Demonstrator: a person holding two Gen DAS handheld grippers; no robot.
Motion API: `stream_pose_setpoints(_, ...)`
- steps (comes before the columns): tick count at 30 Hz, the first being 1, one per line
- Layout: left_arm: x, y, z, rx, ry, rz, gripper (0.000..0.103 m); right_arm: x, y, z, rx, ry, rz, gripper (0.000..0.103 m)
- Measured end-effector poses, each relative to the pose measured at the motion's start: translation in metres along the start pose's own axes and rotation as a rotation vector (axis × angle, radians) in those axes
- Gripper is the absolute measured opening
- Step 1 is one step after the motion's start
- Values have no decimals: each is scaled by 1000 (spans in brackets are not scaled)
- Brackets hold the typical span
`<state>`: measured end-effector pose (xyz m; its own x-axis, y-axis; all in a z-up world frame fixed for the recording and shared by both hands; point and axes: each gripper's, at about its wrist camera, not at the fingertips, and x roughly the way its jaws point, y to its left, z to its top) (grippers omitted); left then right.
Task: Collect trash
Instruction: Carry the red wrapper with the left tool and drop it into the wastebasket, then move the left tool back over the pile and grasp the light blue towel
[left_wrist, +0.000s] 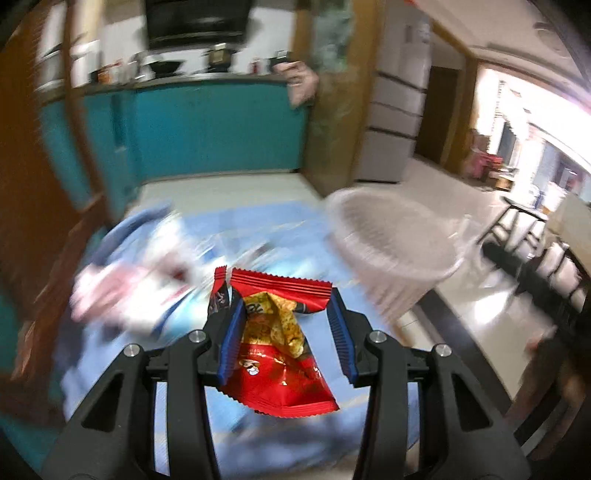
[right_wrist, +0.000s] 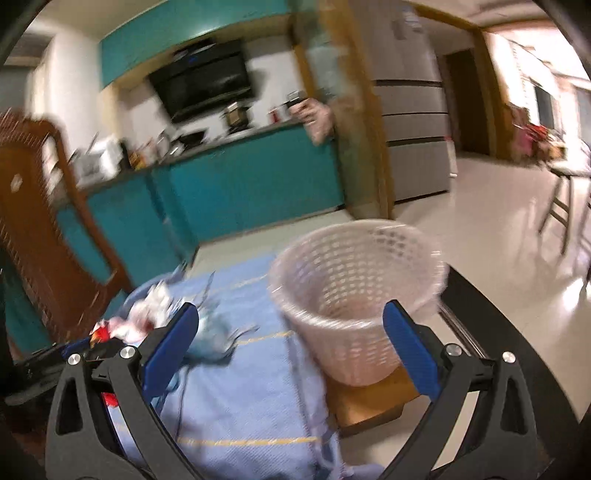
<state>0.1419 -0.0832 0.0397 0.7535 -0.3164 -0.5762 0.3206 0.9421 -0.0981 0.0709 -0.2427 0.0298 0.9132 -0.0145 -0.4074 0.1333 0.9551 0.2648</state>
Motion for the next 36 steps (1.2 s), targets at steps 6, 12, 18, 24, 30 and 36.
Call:
stream_pose_setpoints(6, 82, -76, 103, 59, -55, -217, 46, -11, -39, 6, 160, -86, -75, 98)
stream_pose_setpoints(12, 141, -87, 132, 23, 8, -236, 91, -1, -35, 4, 136, -42, -64, 98)
stream_pose_setpoints(18, 85, -16, 90, -12, -31, -122, 95, 8, -23, 0, 84, 12, -25, 98)
stream_pose_setpoints(24, -13, 63, 20, -85, -71, 95, 100, 17, 5, -6, -7, 65, 19, 98)
stream_pose_setpoints(30, -60, 108, -53, -207, -36, 222, 100, 14, 35, -17, -86, 93, 67, 98)
stream_pose_setpoints(36, -67, 97, -80, -168, 31, 194, 100, 3, 59, -37, -145, 140, 135, 98)
